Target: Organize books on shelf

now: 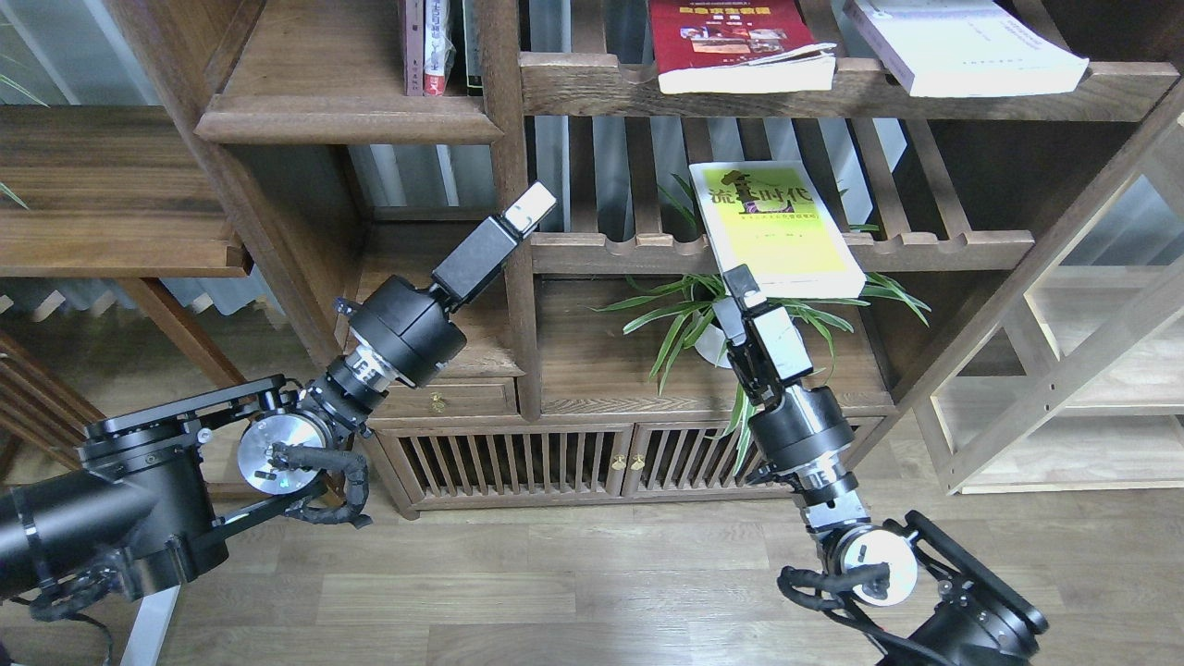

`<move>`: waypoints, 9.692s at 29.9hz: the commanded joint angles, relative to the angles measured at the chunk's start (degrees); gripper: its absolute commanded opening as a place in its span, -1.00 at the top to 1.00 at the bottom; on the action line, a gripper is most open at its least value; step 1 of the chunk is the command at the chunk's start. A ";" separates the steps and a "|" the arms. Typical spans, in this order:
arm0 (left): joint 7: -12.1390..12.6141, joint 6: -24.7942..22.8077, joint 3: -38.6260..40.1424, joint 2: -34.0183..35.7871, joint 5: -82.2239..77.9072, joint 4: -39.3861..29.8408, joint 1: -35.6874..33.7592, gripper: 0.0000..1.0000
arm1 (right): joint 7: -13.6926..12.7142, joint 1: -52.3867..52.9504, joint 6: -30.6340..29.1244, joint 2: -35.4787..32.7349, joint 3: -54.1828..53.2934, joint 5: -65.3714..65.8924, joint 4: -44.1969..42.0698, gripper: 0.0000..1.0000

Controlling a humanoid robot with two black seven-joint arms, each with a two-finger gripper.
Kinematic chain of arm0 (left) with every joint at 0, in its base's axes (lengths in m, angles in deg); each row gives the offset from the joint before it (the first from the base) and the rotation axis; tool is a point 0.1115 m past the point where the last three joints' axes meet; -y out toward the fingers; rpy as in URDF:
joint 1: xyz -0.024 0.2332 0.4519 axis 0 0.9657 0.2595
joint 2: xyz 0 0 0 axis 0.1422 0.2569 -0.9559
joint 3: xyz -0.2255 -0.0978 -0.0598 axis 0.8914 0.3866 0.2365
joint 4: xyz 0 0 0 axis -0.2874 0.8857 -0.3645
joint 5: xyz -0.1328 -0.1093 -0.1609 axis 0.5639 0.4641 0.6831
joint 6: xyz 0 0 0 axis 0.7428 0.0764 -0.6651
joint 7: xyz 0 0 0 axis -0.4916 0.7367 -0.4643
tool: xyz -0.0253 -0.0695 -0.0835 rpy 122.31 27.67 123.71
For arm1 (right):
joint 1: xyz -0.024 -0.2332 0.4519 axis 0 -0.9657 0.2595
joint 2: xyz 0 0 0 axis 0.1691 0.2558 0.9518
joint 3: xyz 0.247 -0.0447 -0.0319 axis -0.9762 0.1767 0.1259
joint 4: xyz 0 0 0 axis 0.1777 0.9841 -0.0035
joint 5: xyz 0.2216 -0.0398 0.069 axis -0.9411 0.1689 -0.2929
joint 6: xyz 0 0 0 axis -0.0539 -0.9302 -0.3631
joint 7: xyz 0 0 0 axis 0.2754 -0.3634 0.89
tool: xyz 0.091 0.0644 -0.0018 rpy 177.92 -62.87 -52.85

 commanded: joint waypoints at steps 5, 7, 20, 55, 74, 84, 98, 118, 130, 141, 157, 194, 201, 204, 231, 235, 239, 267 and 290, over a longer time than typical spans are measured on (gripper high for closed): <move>0.00 0.00 0.46 -0.96 -0.03 0.14 -0.02 -0.98 | 0.00 -0.09 0.00 0.07 0.19 0.09 -0.02 -0.99; 0.00 0.00 0.72 -1.66 -0.20 0.23 -0.28 -0.98 | 0.00 -0.17 0.00 0.07 0.36 0.09 -0.02 -0.99; 0.00 0.00 7.75 -0.96 -0.20 1.02 -0.99 -0.98 | 0.00 -0.70 1.45 0.07 0.54 -0.34 -3.53 -0.99; 14.20 0.00 11.27 4.93 -0.55 2.25 2.71 -0.98 | -0.08 7.81 17.19 0.15 -2.10 -11.58 -14.07 -0.99; 13.68 0.00 11.35 6.24 -0.55 1.81 4.02 -0.98 | -1.93 14.59 25.19 3.76 -3.06 -17.39 -21.63 -0.99; 13.41 0.00 11.35 6.16 -0.55 2.34 4.20 -0.98 | -1.93 17.49 25.27 4.20 -3.85 -20.99 -25.06 -0.93; 13.59 0.00 11.36 5.89 -0.64 2.51 4.20 -0.98 | -1.84 21.70 28.35 6.48 -8.07 -22.14 -28.93 -0.74; 13.68 0.00 11.44 5.54 -0.64 2.78 4.20 -0.98 | -1.84 24.96 30.63 6.48 -7.19 -21.61 -30.78 -0.65; 13.68 0.00 11.44 5.45 -0.64 3.13 4.20 -0.98 | -1.31 24.96 30.55 6.48 -7.28 -21.35 -30.87 -0.05; 14.03 0.00 11.44 5.10 -0.73 3.22 4.20 -0.98 | -1.75 22.50 15.27 6.39 -7.19 -19.24 -32.01 0.93; 14.20 0.00 11.79 1.50 -0.73 8.05 4.55 -0.98 | -2.19 15.56 0.85 6.04 -7.54 -20.12 -22.70 0.92; 29.31 0.00 12.23 -4.92 8.49 12.79 9.65 -0.98 | -4.39 -3.43 0.00 4.55 5.37 -19.59 0.25 0.92; 34.41 0.00 12.23 -5.01 8.76 16.75 9.65 -0.98 | -4.39 -2.81 0.00 4.72 5.37 -19.59 0.33 0.92; 34.95 0.00 12.32 -5.96 10.16 17.19 9.65 -0.97 | -4.39 -2.55 0.00 5.07 5.55 -19.59 0.33 0.91; 39.15 0.00 20.14 -15.11 13.51 22.29 9.74 -0.97 | -7.11 -1.76 0.00 6.75 8.89 -19.59 0.16 0.89; 40.92 0.00 20.58 -15.20 14.65 22.29 9.74 -0.97 | -7.90 -1.84 0.00 6.92 9.24 -19.59 0.16 0.89; 41.10 0.14 20.58 -15.11 14.83 22.29 9.82 -0.96 | -7.99 -1.76 0.00 6.92 9.24 -19.59 0.16 0.88; 41.19 0.00 20.58 -14.59 14.65 20.71 12.11 0.56 | -9.49 -1.76 0.00 7.19 10.12 -19.51 -0.02 0.78; 40.40 0.00 20.93 -14.06 14.21 20.36 12.73 0.96 | -10.10 -1.14 0.00 8.23 10.30 -18.71 -0.02 -0.47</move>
